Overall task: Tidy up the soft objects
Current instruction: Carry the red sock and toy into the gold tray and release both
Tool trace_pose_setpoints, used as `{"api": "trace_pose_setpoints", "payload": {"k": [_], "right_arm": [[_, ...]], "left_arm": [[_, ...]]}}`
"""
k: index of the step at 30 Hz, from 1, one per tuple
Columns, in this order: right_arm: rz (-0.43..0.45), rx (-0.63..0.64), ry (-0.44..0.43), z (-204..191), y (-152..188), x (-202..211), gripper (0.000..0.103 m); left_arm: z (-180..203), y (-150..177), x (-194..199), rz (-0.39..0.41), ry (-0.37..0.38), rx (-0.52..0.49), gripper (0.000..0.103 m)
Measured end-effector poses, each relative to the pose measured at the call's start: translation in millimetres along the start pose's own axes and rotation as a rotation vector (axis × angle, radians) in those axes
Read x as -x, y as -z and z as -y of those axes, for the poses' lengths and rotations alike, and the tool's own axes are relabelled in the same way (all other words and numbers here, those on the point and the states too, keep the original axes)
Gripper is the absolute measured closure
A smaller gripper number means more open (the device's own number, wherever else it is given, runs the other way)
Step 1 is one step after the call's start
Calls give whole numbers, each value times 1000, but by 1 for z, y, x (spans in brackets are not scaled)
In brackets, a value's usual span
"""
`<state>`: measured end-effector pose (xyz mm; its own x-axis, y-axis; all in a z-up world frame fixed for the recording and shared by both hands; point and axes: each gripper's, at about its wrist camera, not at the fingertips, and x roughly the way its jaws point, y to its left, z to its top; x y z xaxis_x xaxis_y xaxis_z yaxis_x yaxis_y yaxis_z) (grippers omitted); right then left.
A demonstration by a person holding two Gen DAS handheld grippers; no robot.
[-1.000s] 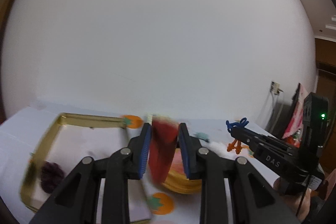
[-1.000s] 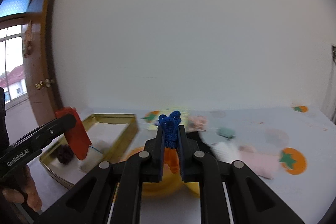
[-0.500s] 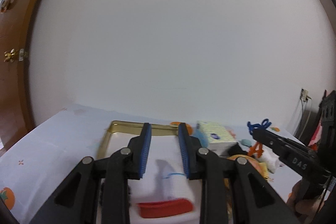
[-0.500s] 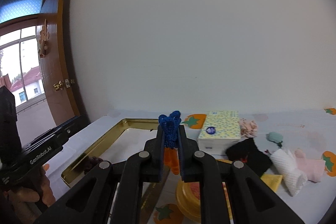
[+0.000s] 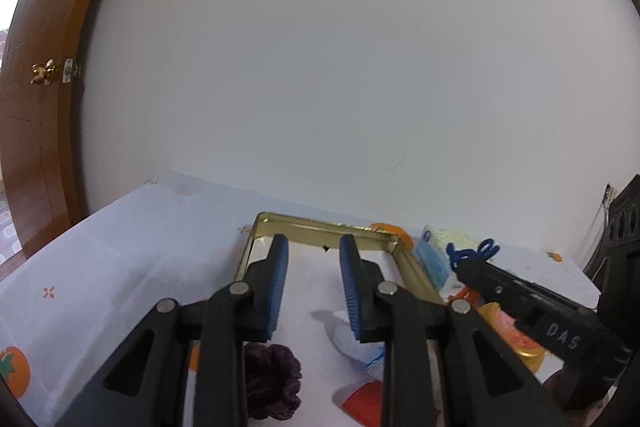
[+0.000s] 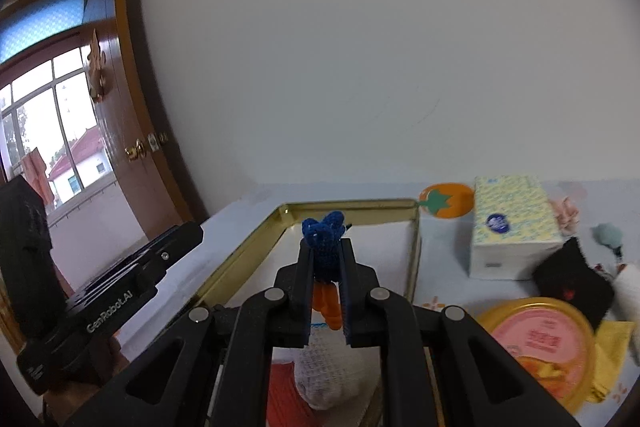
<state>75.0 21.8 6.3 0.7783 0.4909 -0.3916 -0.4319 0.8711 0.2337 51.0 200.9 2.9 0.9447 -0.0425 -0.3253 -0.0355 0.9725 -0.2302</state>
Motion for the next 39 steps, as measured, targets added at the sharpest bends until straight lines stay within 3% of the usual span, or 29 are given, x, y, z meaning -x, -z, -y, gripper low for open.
{"api": "trace_pose_setpoints", "payload": {"k": [3, 5, 7, 8, 12, 15, 17, 19, 20, 28, 33, 39], "right_arm": [[-28, 6, -28, 1, 5, -10, 87], [-41, -4, -41, 4, 7, -14, 75], [-54, -30, -43, 10, 9, -17, 36], [-41, -48, -53, 13, 9, -14, 31], [39, -86, -49, 21, 6, 2, 30], [162, -115, 11, 26, 5, 27, 30], [227, -105, 102, 28, 4, 42, 29], [261, -90, 164, 27, 5, 48, 18], [276, -76, 193, 26, 6, 50, 17], [264, 99, 282, -5, 13, 46, 17], [288, 190, 326, -17, 20, 46, 17], [284, 199, 351, -15, 24, 48, 16]], "left_arm": [[-1, 3, -3, -1, -12, 2, 78], [-3, 5, -2, -3, -19, 8, 78], [-4, 5, -5, -7, -32, 8, 78], [-5, 5, -6, -8, -41, 9, 78], [-7, 4, -5, 1, -46, 26, 76], [-5, 6, -1, 34, -79, 15, 50], [-2, 5, 5, 62, -95, 12, 26], [-1, 5, 10, 91, -88, 15, 19], [-1, 4, 10, 95, -89, 17, 14], [1, 7, 9, 91, -93, 22, 4], [13, 11, 11, 105, -108, -51, 4], [27, 15, 11, 105, -127, -125, 3]]}}
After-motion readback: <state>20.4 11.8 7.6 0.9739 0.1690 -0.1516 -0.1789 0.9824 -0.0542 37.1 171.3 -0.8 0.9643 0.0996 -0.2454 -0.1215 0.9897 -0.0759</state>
